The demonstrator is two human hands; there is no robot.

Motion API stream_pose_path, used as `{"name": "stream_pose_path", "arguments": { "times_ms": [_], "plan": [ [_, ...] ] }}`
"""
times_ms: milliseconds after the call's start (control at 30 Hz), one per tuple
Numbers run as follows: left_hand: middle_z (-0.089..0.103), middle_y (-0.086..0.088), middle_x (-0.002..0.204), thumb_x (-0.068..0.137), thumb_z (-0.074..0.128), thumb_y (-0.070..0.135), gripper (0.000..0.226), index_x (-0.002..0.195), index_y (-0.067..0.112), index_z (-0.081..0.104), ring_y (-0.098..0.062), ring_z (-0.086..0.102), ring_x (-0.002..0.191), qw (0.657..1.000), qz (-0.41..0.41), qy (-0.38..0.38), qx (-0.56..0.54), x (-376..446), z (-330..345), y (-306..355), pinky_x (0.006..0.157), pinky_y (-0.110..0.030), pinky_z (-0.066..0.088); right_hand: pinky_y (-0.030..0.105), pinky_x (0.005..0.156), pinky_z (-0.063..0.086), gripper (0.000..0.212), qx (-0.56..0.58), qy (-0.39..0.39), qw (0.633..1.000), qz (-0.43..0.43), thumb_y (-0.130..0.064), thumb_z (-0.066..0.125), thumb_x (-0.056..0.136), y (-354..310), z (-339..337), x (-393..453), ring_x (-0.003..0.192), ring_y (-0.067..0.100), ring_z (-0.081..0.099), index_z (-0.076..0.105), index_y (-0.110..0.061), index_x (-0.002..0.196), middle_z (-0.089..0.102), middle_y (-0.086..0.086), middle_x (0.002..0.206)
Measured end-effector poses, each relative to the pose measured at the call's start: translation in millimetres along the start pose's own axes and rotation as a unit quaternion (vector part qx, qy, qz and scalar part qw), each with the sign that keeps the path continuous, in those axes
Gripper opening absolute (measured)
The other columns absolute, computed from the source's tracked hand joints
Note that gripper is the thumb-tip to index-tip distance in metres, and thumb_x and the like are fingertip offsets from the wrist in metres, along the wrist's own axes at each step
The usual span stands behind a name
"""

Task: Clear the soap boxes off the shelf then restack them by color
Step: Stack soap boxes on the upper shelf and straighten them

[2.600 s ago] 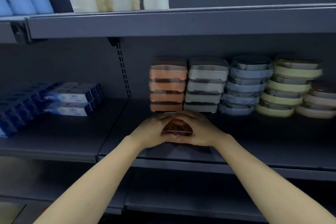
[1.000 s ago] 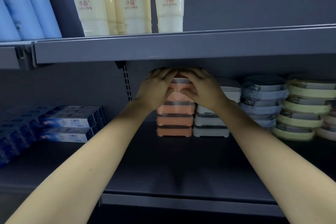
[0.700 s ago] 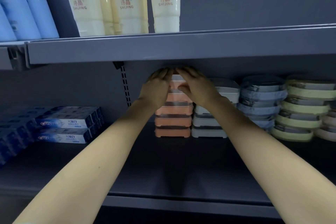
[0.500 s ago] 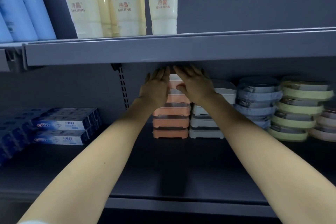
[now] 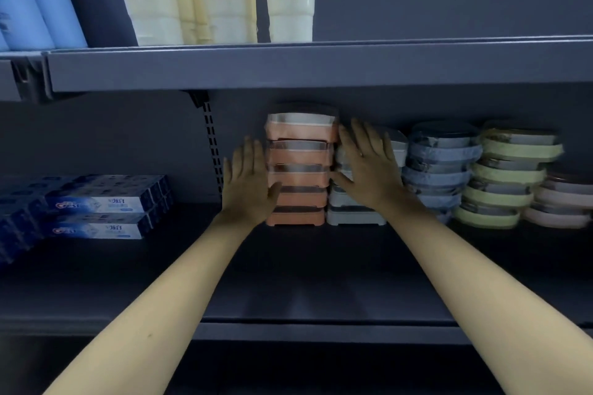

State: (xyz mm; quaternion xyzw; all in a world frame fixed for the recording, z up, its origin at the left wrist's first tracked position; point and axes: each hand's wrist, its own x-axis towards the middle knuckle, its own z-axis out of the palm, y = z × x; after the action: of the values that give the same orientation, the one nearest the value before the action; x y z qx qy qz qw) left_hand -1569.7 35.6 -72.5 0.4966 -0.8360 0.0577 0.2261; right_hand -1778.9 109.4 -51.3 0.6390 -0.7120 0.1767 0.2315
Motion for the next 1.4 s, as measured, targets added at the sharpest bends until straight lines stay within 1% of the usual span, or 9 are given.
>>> {"name": "stream_pose_path", "arguments": {
  "times_ms": [133,300,467,633,833,1033,1200,1300,1400],
  "plan": [
    [-0.021,-0.013,0.155,0.092,0.038,0.056,0.094,0.145,0.006,-0.021,-0.027,-0.015,0.144,0.999,-0.025,-0.022,-0.007,-8.3,11.5,-6.2,0.118,-0.044,-0.005,0.045,0.114,-0.009,0.089,0.015,-0.053,0.998,0.019,-0.052,0.050,0.089,4.8,7.0,-15.5,0.145,0.024,-0.010,-0.004,-0.016,0.151,-0.010,0.008,0.158],
    [-0.023,-0.019,0.153,0.079,0.057,0.064,0.115,0.144,0.019,-0.027,-0.038,-0.010,0.143,0.998,0.036,0.043,0.029,11.7,-4.6,2.4,0.115,-0.050,-0.003,0.045,0.115,-0.006,0.102,-0.009,-0.031,0.999,-0.006,-0.055,0.057,0.084,-1.1,-3.9,4.3,0.146,0.027,-0.006,-0.008,-0.012,0.150,-0.006,0.010,0.158],
    [-0.024,-0.018,0.153,0.081,0.057,0.062,0.112,0.139,0.028,-0.032,-0.041,-0.009,0.142,0.984,0.113,0.060,0.122,41.4,-19.9,13.6,0.114,-0.054,-0.002,0.047,0.116,0.000,0.100,-0.027,-0.025,0.998,-0.044,-0.049,0.059,0.085,-13.4,-13.5,34.7,0.145,0.030,0.000,-0.011,-0.018,0.150,-0.007,0.011,0.158],
    [-0.031,-0.018,0.150,0.077,0.059,0.065,0.118,0.135,0.030,-0.037,-0.042,-0.008,0.142,0.970,0.121,0.031,0.209,50.3,-9.6,7.4,0.113,-0.056,0.000,0.047,0.117,0.001,0.107,-0.057,-0.056,0.995,-0.056,-0.053,0.063,0.081,-18.1,-5.1,44.3,0.145,0.032,-0.002,-0.016,-0.026,0.148,-0.018,0.013,0.156],
    [-0.032,-0.016,0.150,0.079,0.063,0.056,0.117,0.136,0.031,-0.036,-0.041,-0.006,0.142,0.973,0.100,0.031,0.204,49.5,-2.2,-2.3,0.113,-0.057,0.001,0.042,0.117,0.001,0.104,-0.042,-0.026,0.997,-0.064,-0.039,0.069,0.081,-24.9,5.0,49.1,0.145,0.033,0.003,-0.009,-0.027,0.150,-0.016,0.012,0.156],
    [-0.031,-0.017,0.150,0.080,0.063,0.055,0.117,0.136,0.031,-0.036,-0.041,-0.006,0.142,0.972,0.108,0.035,0.207,52.1,-2.6,-0.4,0.113,-0.056,0.001,0.044,0.117,0.004,0.104,-0.032,-0.015,0.998,-0.054,-0.039,0.070,0.080,-22.8,8.7,48.2,0.144,0.034,0.010,-0.006,-0.029,0.150,-0.009,0.012,0.158],
    [-0.032,-0.018,0.149,0.074,0.065,0.061,0.121,0.138,0.030,-0.033,-0.042,-0.007,0.142,0.988,0.076,0.064,0.115,39.5,2.3,-4.6,0.113,-0.055,0.000,0.051,0.115,0.005,0.107,-0.056,-0.001,0.998,-0.037,-0.049,0.070,0.077,-22.2,5.7,43.6,0.143,0.039,0.008,-0.004,-0.027,0.151,-0.007,0.017,0.157],
    [-0.033,-0.017,0.148,0.074,0.065,0.061,0.122,0.138,0.026,-0.034,-0.038,-0.010,0.143,0.998,0.022,0.058,-0.002,19.9,17.6,-6.8,0.115,-0.050,-0.001,0.057,0.113,0.016,0.104,-0.026,0.050,0.998,-0.018,-0.053,0.070,0.074,-20.2,11.0,33.1,0.138,0.044,0.021,0.004,-0.024,0.149,0.008,0.023,0.155],
    [-0.028,-0.014,0.152,0.076,0.067,0.054,0.122,0.141,0.019,-0.030,-0.031,-0.012,0.144,0.988,-0.033,0.015,-0.152,0.2,42.0,-7.2,0.117,-0.043,-0.001,0.054,0.110,0.024,0.094,0.027,0.126,0.992,0.014,-0.046,0.068,0.078,-23.4,23.7,11.9,0.132,0.041,0.030,0.014,-0.015,0.148,0.022,0.023,0.151]
  ]
}}
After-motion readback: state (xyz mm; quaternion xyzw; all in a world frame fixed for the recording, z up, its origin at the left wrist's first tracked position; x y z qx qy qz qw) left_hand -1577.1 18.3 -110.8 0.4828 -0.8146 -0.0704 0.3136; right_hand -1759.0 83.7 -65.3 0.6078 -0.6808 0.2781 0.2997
